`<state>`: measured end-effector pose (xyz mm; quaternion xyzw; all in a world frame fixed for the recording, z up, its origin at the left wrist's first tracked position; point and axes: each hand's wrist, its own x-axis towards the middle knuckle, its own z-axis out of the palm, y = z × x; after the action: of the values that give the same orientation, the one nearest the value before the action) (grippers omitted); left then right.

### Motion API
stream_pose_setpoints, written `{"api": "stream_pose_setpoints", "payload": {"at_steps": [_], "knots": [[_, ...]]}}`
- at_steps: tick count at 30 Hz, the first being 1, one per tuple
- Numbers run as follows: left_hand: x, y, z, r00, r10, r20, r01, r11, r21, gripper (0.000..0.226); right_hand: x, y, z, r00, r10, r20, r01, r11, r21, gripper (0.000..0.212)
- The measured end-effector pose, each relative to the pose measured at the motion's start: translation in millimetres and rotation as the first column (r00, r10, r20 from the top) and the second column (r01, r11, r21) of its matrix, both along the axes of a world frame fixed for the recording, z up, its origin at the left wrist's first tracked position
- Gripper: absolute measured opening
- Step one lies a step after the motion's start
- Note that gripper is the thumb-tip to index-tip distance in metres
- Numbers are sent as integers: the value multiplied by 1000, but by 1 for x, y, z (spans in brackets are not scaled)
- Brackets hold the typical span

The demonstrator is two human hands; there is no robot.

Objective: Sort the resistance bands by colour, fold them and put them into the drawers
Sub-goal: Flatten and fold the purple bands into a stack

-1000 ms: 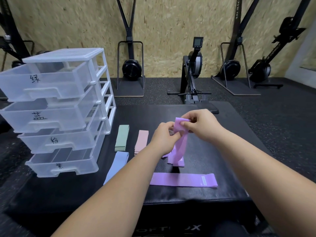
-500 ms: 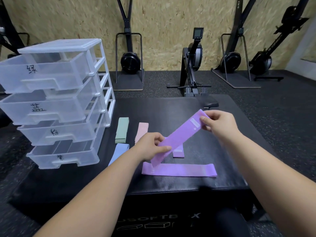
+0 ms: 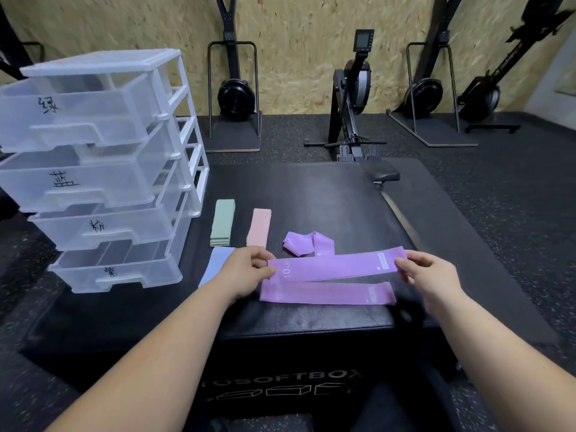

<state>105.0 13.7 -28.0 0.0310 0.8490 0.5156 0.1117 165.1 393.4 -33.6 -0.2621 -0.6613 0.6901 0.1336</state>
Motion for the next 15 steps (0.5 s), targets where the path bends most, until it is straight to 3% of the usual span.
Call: {"api": "stream_pose_setpoints", "payload": {"at_steps": [4, 7, 11, 15], "knots": [[7, 8, -8, 987, 158, -32, -155, 985, 70, 22, 9, 1, -8, 999, 44, 17, -45, 994, 102, 20], [11, 12, -16, 971, 217, -102, -216, 976, 22, 30, 18, 0, -15, 997, 71, 19, -73, 974, 213, 25], [19, 14, -32, 953, 210, -218, -229, 971, -64, 31, 26, -3, -30, 992, 104, 66, -122, 911, 393, 33], [23, 13, -41, 933, 146, -329, -221, 954, -203, 32, 29, -10, -35, 991, 108, 85, -137, 778, 613, 38]]}}
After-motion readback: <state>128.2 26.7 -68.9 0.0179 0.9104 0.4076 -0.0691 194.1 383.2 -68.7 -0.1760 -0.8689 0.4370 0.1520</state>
